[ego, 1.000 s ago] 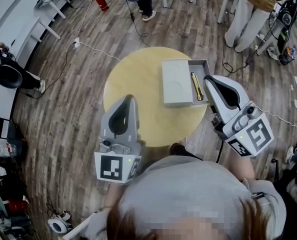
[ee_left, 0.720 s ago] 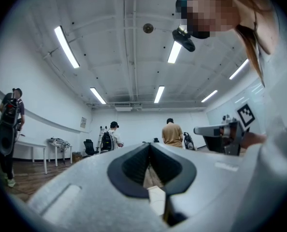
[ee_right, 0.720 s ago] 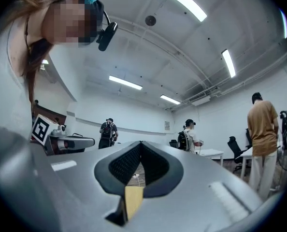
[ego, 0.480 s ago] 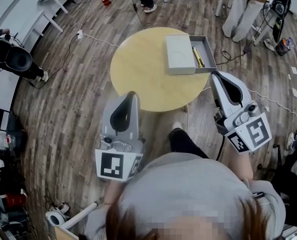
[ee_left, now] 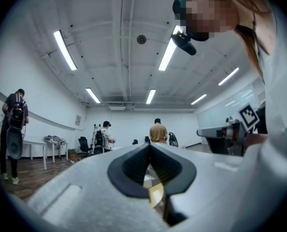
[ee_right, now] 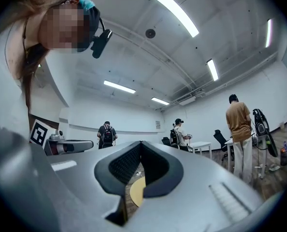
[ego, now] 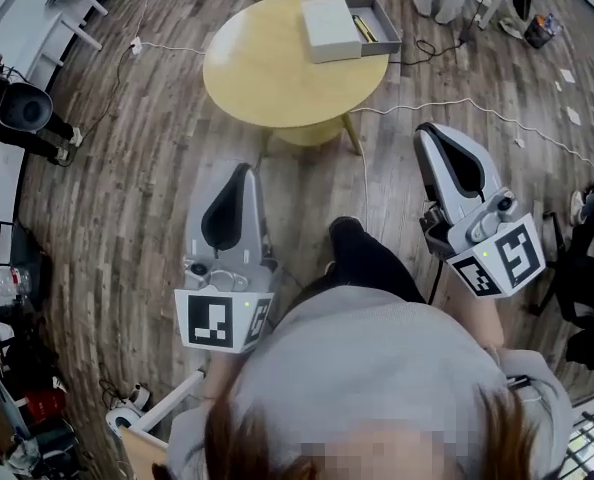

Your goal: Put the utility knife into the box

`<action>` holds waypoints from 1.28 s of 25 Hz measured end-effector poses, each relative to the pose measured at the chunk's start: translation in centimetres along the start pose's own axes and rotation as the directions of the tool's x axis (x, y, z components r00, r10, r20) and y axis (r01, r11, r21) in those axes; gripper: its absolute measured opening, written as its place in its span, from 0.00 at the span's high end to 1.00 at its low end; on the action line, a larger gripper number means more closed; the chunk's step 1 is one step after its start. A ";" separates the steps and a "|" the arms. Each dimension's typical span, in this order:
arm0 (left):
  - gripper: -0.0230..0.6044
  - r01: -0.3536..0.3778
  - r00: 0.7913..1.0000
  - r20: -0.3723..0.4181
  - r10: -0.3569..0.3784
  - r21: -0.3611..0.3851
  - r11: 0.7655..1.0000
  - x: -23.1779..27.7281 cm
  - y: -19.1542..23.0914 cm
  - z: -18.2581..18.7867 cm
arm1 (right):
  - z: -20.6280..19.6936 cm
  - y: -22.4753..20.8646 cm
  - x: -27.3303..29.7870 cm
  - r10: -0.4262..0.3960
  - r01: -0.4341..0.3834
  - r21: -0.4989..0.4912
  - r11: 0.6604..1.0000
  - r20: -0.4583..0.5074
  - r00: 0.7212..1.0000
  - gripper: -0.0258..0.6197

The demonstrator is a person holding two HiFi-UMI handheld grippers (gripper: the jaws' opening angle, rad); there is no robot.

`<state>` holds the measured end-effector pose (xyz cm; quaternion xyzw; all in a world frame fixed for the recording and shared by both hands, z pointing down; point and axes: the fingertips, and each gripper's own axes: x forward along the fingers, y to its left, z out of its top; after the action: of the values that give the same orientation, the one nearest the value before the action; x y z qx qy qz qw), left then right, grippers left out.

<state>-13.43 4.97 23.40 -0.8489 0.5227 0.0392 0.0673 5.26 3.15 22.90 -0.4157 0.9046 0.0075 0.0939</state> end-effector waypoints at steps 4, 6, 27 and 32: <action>0.96 0.037 0.999 0.018 -0.037 0.009 0.999 -2.8 -3.4 1.2 | 1.6 1.7 -4.3 -0.012 0.013 -0.030 0.999 0.025 1.000 0.95; 0.96 0.049 0.998 0.026 -0.049 0.017 0.999 -3.9 -5.0 1.9 | 1.8 2.1 -5.9 -0.027 0.029 -0.058 0.998 0.020 0.999 0.95; 0.96 -0.012 1.000 0.015 0.012 0.014 1.000 -16.6 -17.2 5.0 | 4.2 9.9 -20.4 0.040 -0.041 -0.052 0.998 -0.021 0.999 0.95; 0.96 0.009 0.999 0.046 -0.010 0.022 1.000 -17.3 -17.2 6.5 | 5.3 11.2 -20.4 0.022 -0.023 -0.086 0.996 -0.010 1.000 0.95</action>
<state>-5.90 28.89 20.66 -0.8494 0.5175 0.0530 0.0887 10.67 26.24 20.59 -0.4092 0.9085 0.0457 0.0718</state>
